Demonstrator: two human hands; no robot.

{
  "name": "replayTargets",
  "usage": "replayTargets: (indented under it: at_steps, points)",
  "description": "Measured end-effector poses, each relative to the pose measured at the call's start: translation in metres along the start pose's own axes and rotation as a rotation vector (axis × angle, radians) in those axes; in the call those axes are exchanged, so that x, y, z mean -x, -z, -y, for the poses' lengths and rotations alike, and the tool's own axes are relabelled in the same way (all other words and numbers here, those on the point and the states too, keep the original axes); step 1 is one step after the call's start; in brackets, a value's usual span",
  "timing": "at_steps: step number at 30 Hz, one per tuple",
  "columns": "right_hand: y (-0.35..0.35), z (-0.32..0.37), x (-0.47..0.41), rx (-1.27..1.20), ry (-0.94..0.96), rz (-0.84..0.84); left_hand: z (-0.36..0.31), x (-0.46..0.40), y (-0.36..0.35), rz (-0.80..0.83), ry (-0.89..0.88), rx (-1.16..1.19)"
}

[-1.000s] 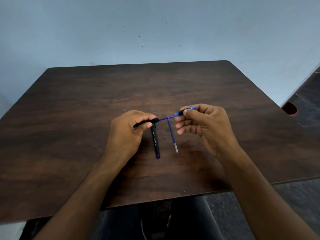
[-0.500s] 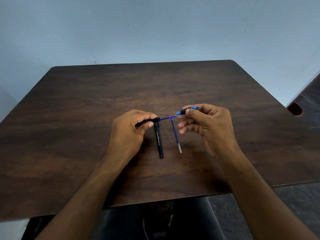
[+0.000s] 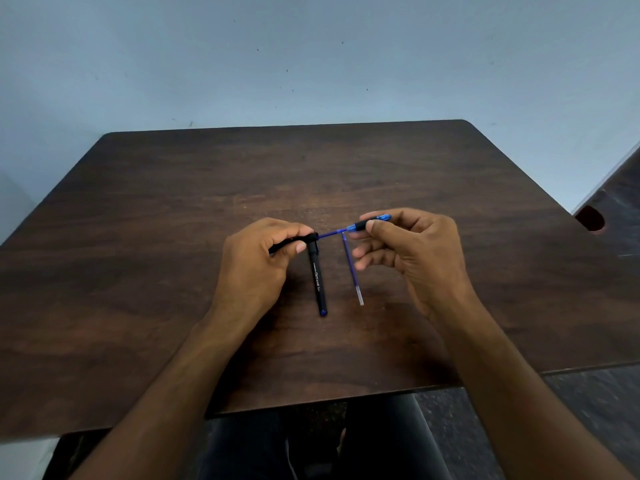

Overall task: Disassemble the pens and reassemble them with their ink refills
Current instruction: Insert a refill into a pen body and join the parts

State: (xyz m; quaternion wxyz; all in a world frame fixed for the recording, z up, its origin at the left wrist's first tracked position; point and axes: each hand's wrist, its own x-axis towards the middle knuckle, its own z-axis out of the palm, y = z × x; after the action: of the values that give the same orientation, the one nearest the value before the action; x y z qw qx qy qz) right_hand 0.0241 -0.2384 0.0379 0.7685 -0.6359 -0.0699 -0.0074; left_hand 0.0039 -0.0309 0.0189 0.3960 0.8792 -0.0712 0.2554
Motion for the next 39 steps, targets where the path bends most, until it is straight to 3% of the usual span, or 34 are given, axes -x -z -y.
replayTargets:
  at_steps: [39]
  points:
    - [-0.007,-0.019,-0.005,-0.054,-0.069,0.124,0.003,0.003,-0.006,0.032,-0.125,-0.047]
